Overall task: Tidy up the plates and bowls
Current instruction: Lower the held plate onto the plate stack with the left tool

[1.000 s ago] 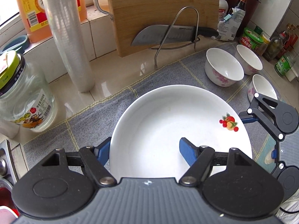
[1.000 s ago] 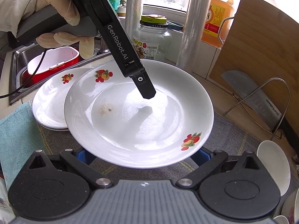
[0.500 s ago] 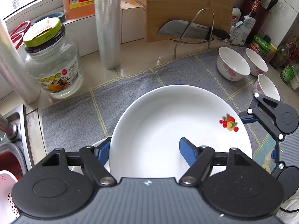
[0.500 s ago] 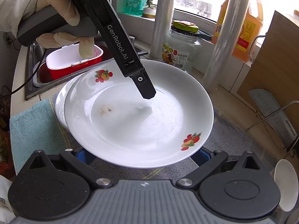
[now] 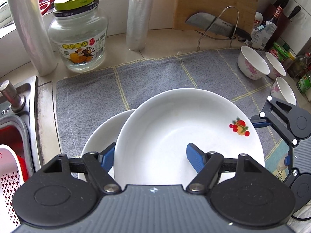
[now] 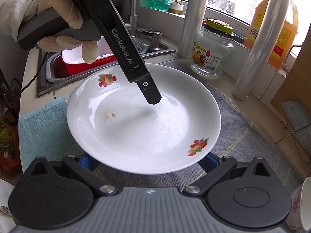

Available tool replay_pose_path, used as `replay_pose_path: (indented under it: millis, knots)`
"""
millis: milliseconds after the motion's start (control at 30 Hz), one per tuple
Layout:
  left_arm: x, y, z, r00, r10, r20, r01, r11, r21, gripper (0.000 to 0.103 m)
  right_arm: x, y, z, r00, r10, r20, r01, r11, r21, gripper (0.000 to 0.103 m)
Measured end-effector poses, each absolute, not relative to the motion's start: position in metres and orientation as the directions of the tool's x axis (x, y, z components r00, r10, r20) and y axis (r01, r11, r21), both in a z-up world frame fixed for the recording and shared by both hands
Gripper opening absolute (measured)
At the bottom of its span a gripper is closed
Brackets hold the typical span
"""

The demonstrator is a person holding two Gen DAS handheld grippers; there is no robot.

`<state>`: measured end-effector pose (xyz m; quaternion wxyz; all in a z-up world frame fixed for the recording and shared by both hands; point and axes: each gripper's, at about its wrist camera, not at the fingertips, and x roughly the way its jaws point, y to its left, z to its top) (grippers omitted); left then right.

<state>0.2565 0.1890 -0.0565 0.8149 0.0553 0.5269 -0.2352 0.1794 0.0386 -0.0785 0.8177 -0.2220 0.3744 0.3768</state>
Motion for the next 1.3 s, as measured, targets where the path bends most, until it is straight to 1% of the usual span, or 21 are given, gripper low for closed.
replay_pose_path:
  millis: [567, 1300]
  knots:
    - [0.259, 0.207, -0.073, 0.308, -0.327, -0.894, 0.419, 0.89, -0.181, 0.074, 0.183, 0.057, -0.082, 0.425, 0.439, -0.791, -0.792, 0.604, -0.09, 0.103]
    - [0.269, 0.205, -0.078, 0.255, -0.277, -0.927, 0.462, 0.876, -0.135, 0.076, 0.182, 0.059, -0.084, 0.403, 0.45, -0.797, -0.812, 0.578, -0.085, 0.103]
